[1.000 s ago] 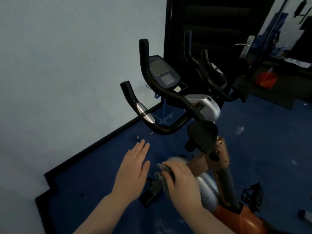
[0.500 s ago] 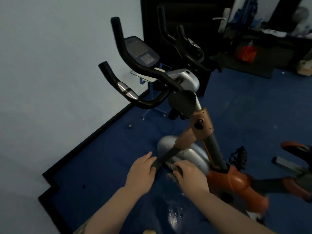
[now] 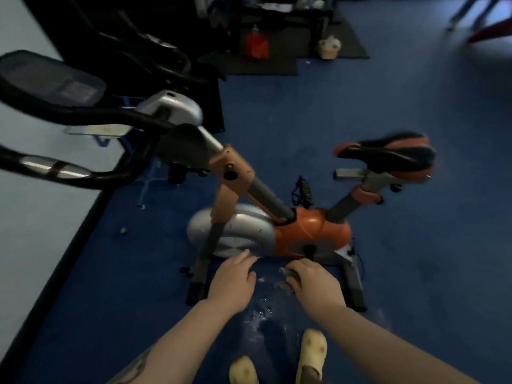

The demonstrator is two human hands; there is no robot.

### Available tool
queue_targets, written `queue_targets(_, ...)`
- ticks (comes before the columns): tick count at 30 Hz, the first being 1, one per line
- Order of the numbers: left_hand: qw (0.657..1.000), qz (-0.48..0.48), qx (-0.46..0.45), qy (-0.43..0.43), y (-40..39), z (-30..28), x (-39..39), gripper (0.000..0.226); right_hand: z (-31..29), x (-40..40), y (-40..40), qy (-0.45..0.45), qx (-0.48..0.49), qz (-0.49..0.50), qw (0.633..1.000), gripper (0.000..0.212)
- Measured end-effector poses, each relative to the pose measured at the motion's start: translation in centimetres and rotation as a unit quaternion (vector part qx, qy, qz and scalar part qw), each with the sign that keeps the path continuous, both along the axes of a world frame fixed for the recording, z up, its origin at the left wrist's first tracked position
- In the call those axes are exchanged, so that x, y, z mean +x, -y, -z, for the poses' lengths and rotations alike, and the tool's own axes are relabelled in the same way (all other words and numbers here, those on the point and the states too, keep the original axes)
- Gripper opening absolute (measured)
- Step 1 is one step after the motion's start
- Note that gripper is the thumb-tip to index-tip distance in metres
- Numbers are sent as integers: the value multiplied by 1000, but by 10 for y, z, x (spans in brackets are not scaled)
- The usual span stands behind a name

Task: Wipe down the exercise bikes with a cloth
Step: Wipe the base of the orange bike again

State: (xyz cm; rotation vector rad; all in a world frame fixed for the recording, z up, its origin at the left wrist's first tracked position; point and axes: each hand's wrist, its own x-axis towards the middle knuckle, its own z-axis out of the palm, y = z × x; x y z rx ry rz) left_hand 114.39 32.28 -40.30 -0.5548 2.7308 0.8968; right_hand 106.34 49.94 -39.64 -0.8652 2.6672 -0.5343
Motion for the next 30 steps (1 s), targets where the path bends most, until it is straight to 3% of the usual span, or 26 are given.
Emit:
queue_targets(8, 984, 179, 11, 19, -117, 10, -76, 46, -4, -16, -128, -24, 19, 164, 986, 17)
queue_targets(15, 966, 259, 17, 16, -244, 6, -154, 46, -1, -46, -271, -23, 44, 270, 962, 17)
queue_targets(23, 947, 320, 26, 7, -387, 4, -227, 46, -7, -104, -405, -19, 63, 321, 945, 22)
queue_targets(30, 938, 345, 0, 27, -430, 9, -287, 44, -1, -173, -452, -21, 33, 325, 945, 20)
